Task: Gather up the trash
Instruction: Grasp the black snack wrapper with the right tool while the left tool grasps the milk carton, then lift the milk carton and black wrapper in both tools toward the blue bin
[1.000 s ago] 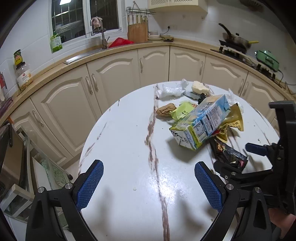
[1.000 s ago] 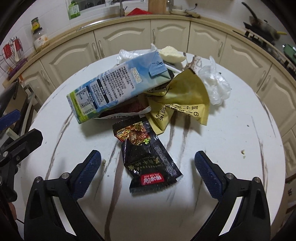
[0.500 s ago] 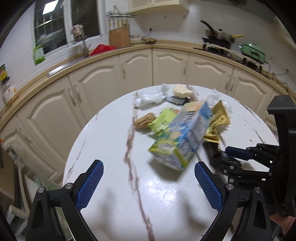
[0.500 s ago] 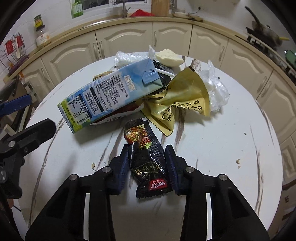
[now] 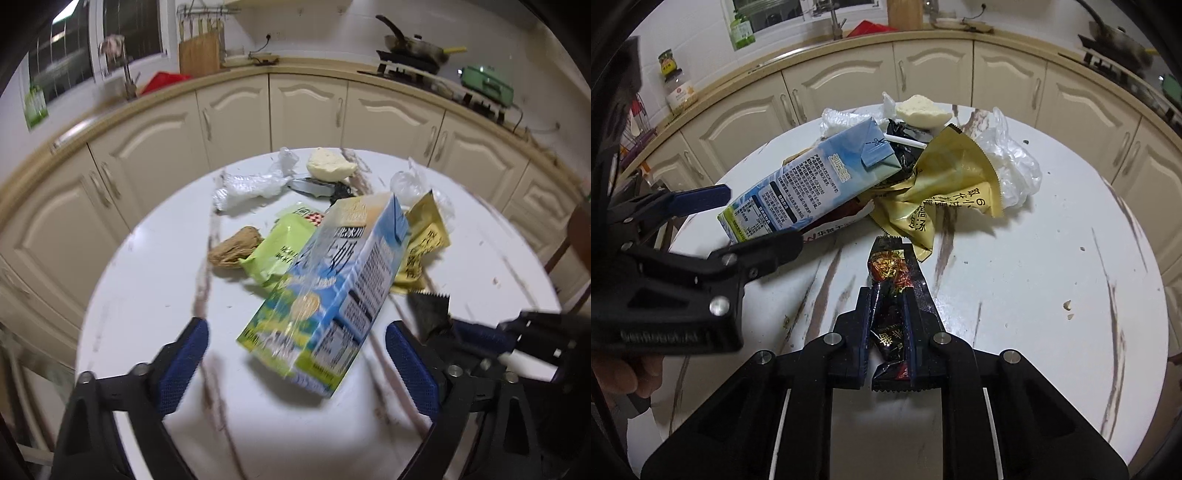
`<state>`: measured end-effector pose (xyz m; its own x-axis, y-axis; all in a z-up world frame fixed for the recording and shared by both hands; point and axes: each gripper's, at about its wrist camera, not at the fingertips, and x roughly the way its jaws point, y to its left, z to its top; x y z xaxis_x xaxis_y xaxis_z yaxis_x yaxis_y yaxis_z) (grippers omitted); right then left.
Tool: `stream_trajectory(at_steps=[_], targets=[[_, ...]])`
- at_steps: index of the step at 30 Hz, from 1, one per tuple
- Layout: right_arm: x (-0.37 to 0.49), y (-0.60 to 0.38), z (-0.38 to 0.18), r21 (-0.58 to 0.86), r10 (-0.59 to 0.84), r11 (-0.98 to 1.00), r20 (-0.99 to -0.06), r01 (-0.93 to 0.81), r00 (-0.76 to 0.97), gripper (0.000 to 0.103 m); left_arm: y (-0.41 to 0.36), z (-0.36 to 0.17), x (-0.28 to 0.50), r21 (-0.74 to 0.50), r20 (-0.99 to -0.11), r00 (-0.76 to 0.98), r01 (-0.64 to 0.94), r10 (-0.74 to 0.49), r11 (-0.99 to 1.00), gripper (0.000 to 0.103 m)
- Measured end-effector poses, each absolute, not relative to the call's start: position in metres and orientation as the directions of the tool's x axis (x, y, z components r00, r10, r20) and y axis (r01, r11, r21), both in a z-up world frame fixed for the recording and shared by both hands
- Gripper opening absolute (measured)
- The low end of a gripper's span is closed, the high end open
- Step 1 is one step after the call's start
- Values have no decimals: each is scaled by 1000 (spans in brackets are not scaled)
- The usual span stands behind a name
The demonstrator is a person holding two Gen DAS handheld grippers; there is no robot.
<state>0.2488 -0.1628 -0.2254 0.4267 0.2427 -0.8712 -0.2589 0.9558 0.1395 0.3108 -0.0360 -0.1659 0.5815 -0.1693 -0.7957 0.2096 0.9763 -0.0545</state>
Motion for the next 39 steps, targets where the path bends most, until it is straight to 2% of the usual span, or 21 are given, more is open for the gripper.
stream_trajectory(at_steps=[1,10,14,18,23,26,28,33,39], targets=[[248,-164,-225,145,247,955,-870,-258,426,15,-35,-167,313,-74,-799,572,213,-186,974,73],[246,-181,-221,241,318,944,-851,-226,419,15,-27,-166,311,-154,-773,574,241,-269,958,59],[243,-186,-220,256,326,942,-847,-215,420,15,-30,-165,308,-127,-783,573,232,-241,964,62],[240,-187,-219,255,323,944,-847,-210,423,15,-34,-173,321,-108,-811,546,216,-212,970,78],[238,-187,-218,253,322,944,-847,-211,423,15,-41,-180,338,-122,-827,515,224,-224,967,78],[239,-187,-218,253,322,944,-847,-211,423,15,-41,-181,343,-170,-813,512,244,-276,955,70],[239,-187,-218,253,322,944,-848,-212,422,15,-39,-181,343,-226,-798,505,257,-330,940,61],[238,-188,-218,255,323,944,-847,-211,423,14,-38,-179,336,-253,-768,523,285,-371,925,58],[236,-191,-216,260,325,944,-843,-204,428,14,-36,-169,326,-237,-750,555,284,-361,929,57]])
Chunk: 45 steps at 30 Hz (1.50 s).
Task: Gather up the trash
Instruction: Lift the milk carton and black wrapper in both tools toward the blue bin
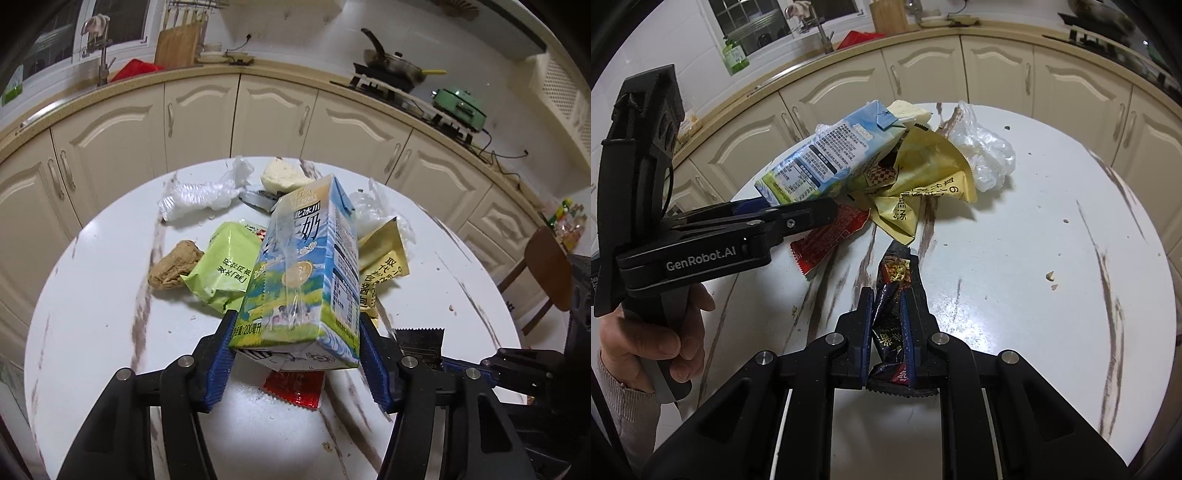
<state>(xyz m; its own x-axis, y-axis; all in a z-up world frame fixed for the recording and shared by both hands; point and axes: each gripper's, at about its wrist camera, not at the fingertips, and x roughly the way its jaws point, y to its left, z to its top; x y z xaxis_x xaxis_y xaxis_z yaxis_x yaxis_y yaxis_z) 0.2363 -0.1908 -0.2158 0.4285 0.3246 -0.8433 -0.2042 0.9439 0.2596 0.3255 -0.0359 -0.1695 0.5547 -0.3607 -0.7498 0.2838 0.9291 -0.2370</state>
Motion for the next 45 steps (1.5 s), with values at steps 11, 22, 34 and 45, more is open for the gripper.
stream_trajectory(at_steps=[11,22,34,45], targets=[[233,-192,-215,262,326,944,-843,-203,427,13,-51,-177,335,-194,-816,489,271,-309,943,66],[233,-194,-215,256,321,945,-846,-204,425,13,-37,-176,355,-335,-768,491,238,-411,912,55],[226,-201,-207,257,320,946,-836,-197,446,9,-46,-156,321,-200,-733,605,245,-311,949,45],[207,-228,-192,305,349,937,-802,-170,485,9,-63,-136,243,-79,-697,678,252,-234,965,46]])
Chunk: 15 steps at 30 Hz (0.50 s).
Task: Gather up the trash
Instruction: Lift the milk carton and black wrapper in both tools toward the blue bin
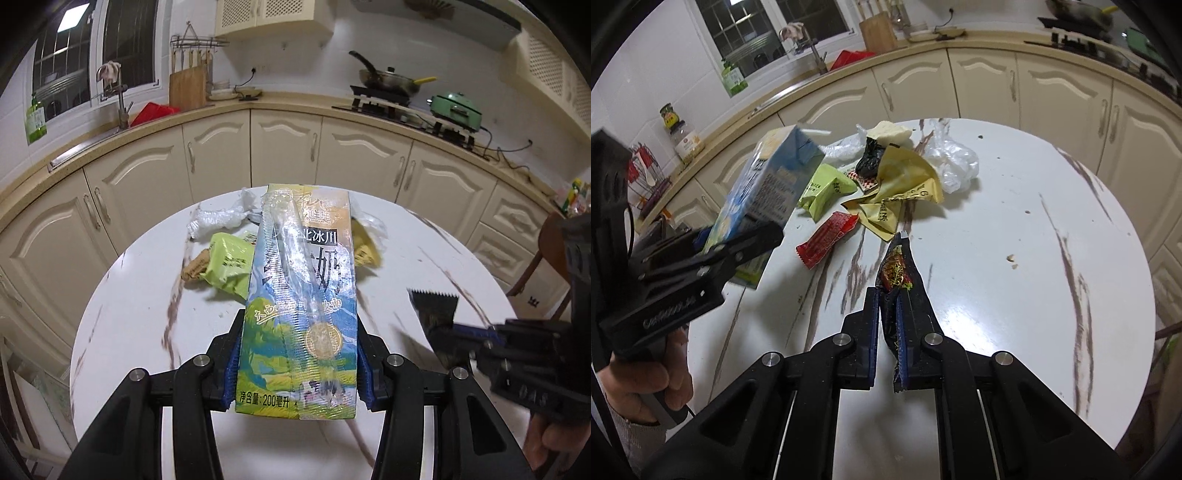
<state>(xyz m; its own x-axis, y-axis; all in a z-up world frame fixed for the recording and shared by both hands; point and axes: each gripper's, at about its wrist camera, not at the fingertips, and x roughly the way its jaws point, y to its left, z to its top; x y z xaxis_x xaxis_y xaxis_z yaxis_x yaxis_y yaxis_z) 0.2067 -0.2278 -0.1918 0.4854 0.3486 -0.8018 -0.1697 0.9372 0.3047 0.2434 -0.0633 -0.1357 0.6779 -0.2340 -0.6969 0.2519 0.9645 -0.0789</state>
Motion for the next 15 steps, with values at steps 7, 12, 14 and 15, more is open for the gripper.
stream_trajectory(at_steps=[7,12,14,15], targets=[[185,-265,-177,357,372,924,-756,-136,539,9,-96,-115,200,-55,-672,692,311,-265,949,46],[160,-299,-156,386,370,916,-710,-108,599,9,-135,-98,168,-47,-655,684,387,-320,921,46],[145,-319,-145,385,352,919,-693,-89,629,9,-156,-94,157,-53,-650,672,425,-355,904,46],[137,-332,-141,384,338,921,-686,-74,644,9,-167,-92,153,-55,-648,664,447,-372,893,46]])
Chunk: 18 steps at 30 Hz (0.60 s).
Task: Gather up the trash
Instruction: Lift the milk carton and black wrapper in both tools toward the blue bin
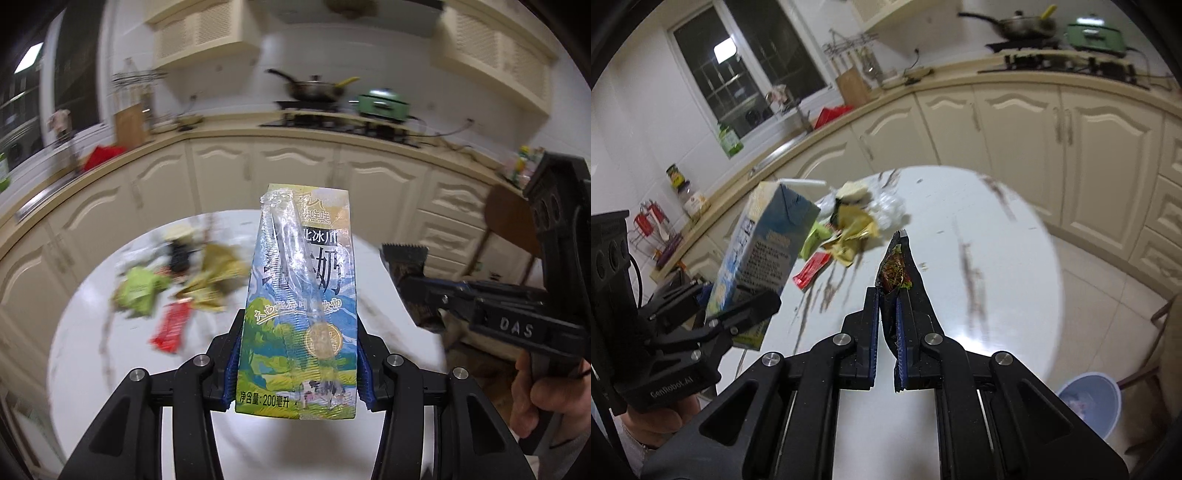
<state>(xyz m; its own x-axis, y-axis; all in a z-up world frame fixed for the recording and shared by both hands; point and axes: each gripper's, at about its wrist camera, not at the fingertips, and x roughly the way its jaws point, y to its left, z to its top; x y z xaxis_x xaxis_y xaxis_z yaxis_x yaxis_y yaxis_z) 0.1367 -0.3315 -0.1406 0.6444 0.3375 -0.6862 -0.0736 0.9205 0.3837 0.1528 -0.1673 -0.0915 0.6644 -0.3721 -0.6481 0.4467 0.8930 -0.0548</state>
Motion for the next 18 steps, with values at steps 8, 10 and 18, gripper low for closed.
stream_trajectory(at_steps=[8,10,18], targets=[[63,-456,-153,357,147,916,-718,180,680,9,-310,-119,133,-73,-702,492,669,-514,739,46],[47,-484,-169,351,107,902,-744,250,660,9,-347,-137,130,-95,-732,425,710,-532,698,46],[6,-594,-280,357,63,788,-857,501,511,9,-466,-245,148,-156,-883,163,784,-441,601,46]])
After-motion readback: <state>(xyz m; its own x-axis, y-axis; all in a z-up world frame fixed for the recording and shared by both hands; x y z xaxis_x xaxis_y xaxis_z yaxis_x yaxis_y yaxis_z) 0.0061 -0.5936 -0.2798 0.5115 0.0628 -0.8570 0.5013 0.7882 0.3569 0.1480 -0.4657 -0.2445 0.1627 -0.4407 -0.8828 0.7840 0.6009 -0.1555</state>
